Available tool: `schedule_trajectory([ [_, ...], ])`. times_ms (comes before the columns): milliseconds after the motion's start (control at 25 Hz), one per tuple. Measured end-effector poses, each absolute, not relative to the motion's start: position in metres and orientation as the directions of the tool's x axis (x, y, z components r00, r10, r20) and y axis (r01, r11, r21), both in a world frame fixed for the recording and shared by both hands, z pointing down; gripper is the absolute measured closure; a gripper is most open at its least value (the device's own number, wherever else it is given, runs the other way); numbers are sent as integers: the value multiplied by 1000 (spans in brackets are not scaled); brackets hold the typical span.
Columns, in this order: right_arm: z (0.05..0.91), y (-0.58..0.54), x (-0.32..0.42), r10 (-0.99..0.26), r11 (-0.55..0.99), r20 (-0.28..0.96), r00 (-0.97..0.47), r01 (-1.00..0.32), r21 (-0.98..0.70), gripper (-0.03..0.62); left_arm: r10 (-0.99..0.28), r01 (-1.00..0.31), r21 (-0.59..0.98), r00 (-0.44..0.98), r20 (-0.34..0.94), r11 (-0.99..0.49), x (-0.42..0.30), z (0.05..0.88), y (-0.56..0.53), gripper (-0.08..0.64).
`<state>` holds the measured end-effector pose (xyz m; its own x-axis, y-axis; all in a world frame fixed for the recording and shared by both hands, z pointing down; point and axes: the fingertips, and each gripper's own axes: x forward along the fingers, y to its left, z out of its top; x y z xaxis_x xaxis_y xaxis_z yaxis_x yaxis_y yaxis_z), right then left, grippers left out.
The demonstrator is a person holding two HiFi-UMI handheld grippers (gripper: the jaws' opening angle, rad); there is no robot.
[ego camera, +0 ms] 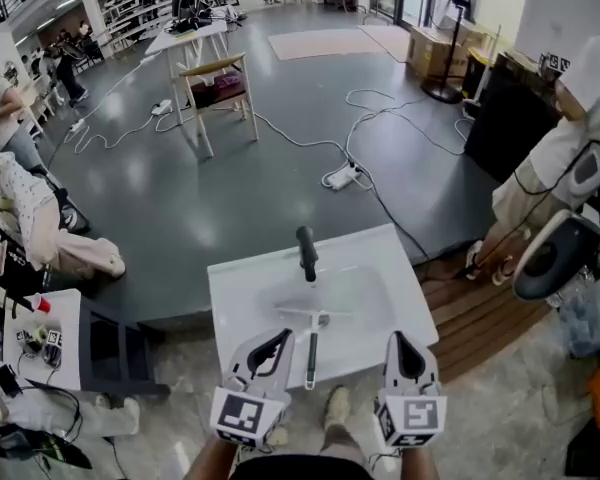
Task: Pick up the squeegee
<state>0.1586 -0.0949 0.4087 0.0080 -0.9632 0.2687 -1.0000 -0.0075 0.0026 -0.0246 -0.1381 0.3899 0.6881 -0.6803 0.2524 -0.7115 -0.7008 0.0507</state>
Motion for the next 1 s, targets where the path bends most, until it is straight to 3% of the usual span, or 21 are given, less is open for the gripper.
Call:
schedule_trajectory([
  [400, 451, -157, 185, -942, 120, 311, -129, -992, -48, 595, -743, -795, 65, 590, 317, -604, 5, 433, -185, 558],
  [1000, 544, -209, 207, -875, 214, 425, -232, -973, -92, 594, -735, -843, 91, 511, 445, -530, 35, 522, -229, 557],
])
